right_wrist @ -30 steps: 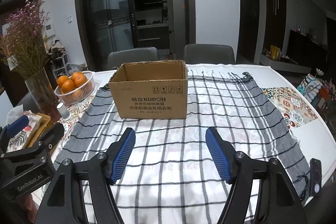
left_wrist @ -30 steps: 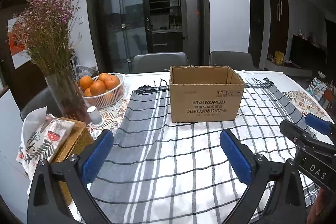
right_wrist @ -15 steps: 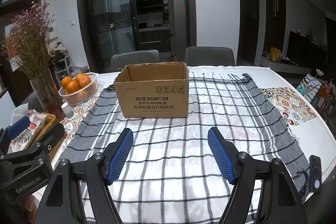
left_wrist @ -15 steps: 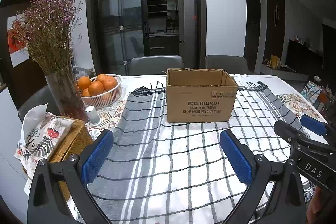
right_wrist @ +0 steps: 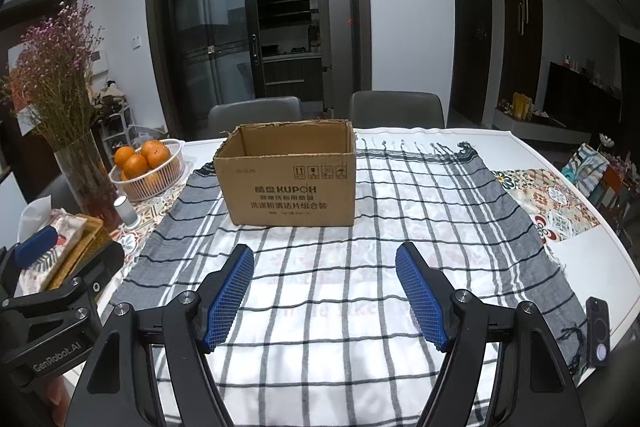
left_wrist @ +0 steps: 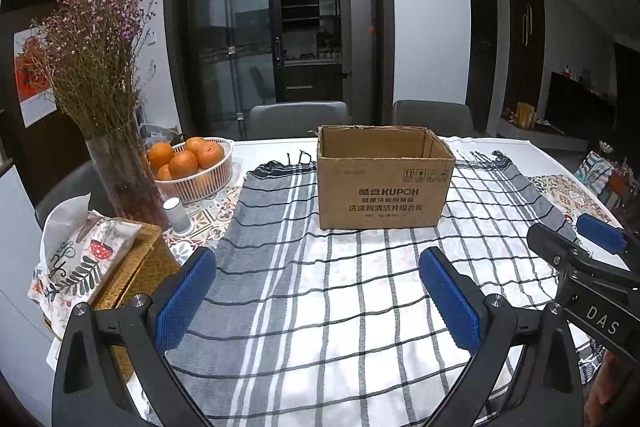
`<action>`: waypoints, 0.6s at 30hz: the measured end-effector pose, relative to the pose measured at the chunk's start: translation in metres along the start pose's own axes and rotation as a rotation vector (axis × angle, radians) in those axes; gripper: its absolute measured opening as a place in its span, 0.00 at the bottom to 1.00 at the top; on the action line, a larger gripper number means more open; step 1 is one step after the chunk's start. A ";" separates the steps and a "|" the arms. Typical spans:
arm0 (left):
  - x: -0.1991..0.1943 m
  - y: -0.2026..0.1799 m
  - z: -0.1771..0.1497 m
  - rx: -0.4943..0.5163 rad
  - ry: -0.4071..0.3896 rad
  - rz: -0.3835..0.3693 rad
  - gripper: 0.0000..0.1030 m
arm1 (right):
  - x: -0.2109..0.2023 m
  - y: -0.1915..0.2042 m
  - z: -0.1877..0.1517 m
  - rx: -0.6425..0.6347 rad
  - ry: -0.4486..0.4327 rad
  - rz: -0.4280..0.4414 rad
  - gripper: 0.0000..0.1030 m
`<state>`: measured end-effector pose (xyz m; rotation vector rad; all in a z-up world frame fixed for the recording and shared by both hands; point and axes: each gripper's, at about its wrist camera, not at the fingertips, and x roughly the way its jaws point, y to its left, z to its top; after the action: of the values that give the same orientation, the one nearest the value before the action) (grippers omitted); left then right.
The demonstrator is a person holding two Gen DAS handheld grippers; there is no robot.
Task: Organize rigid objects
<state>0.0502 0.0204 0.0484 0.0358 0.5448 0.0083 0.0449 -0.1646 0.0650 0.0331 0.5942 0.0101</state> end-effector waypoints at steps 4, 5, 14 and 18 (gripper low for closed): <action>0.000 0.000 0.000 0.001 -0.003 0.004 1.00 | 0.000 0.000 0.000 0.001 -0.001 -0.001 0.72; -0.001 0.000 0.000 0.001 -0.003 0.005 1.00 | 0.000 0.000 0.000 0.001 0.000 0.000 0.72; -0.001 -0.001 -0.001 0.006 -0.007 0.010 1.00 | 0.000 0.001 -0.001 0.000 -0.006 -0.001 0.72; -0.002 -0.002 -0.001 0.009 -0.013 0.014 1.00 | 0.000 0.001 0.000 0.001 -0.006 0.002 0.72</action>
<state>0.0478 0.0180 0.0486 0.0480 0.5316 0.0191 0.0446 -0.1639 0.0646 0.0349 0.5884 0.0115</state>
